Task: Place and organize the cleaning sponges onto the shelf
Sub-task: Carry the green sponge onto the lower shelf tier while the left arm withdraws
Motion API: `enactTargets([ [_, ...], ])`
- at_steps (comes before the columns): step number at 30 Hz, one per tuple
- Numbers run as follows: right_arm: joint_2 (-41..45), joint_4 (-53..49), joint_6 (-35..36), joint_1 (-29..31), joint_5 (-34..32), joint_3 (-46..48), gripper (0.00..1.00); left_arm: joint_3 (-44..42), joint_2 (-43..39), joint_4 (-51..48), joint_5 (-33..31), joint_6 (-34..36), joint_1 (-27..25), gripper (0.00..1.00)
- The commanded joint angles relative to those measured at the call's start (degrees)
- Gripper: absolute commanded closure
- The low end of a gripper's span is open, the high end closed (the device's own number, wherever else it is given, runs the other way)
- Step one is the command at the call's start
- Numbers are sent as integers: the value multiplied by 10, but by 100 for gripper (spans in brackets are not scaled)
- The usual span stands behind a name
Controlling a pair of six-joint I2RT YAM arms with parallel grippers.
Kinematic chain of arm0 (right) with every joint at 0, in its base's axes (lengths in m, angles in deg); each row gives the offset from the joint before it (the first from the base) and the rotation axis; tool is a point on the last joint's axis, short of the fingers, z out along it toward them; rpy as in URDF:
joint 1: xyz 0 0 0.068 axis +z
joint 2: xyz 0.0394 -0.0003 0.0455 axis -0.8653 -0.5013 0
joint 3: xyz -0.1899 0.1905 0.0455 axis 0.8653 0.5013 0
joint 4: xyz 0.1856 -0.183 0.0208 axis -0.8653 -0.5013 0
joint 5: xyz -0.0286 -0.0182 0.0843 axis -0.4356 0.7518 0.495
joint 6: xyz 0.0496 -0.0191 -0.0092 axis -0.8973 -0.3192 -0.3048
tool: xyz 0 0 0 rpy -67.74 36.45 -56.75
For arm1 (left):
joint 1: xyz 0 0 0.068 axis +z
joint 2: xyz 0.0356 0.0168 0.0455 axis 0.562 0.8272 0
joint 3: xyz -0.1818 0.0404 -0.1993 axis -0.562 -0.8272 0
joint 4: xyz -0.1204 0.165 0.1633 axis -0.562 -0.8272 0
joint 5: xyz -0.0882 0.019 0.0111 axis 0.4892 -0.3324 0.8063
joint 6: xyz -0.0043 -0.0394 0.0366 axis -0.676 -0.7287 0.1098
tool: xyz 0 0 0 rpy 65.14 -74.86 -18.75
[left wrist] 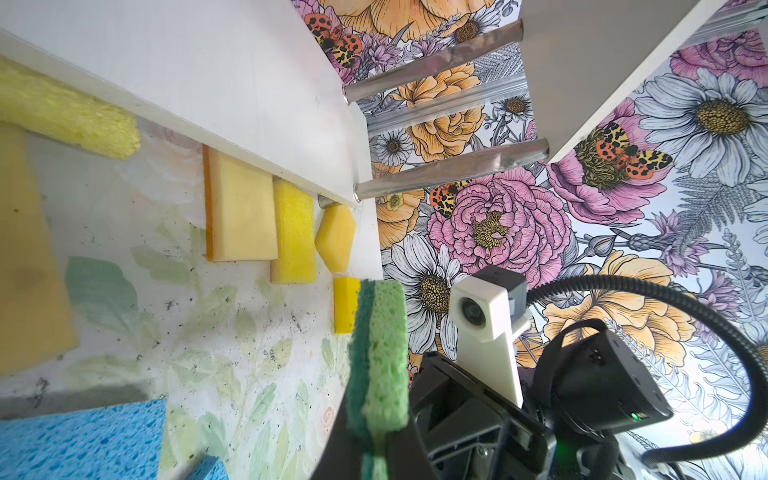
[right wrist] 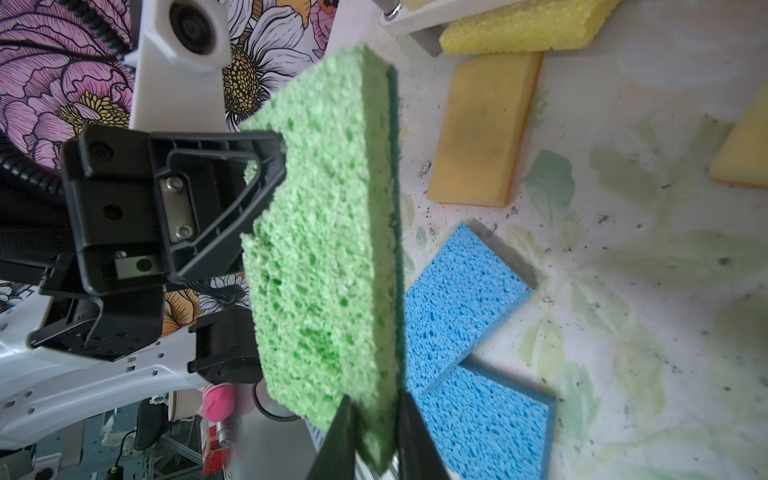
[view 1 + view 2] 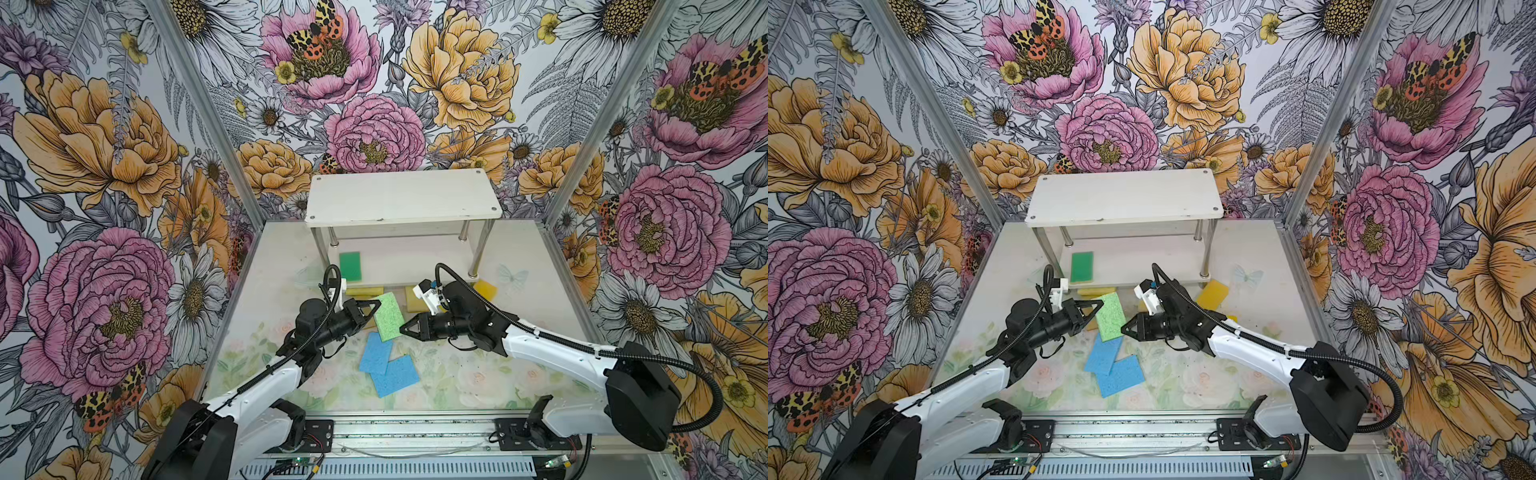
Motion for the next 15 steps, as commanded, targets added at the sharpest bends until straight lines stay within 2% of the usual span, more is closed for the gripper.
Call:
enactTargets([
  [1,8,40,-11,7,8,-2,93,4,-12,19,3,-3,5,93],
  [2,9,37,-11,6,5,-2,96,3,-15,15,4,-2,6,91],
  [3,10,35,-11,6,1,-1,97,3,-17,9,5,-1,9,84],
  [4,13,33,-13,7,-6,-1,98,4,-22,-1,8,2,12,74],
  [6,21,27,-18,7,-30,1,99,8,-35,-31,12,12,21,62],
  [9,20,27,-40,6,-83,-3,100,24,-87,-134,0,52,33,35],
  [11,9,26,-58,7,-124,-11,100,47,-148,-272,-57,93,37,21],
  [13,-8,27,-70,6,-164,-25,100,71,-210,-396,-126,122,40,14],
  [15,-29,27,-78,5,-199,-43,100,87,-260,-476,-173,137,45,10],
])
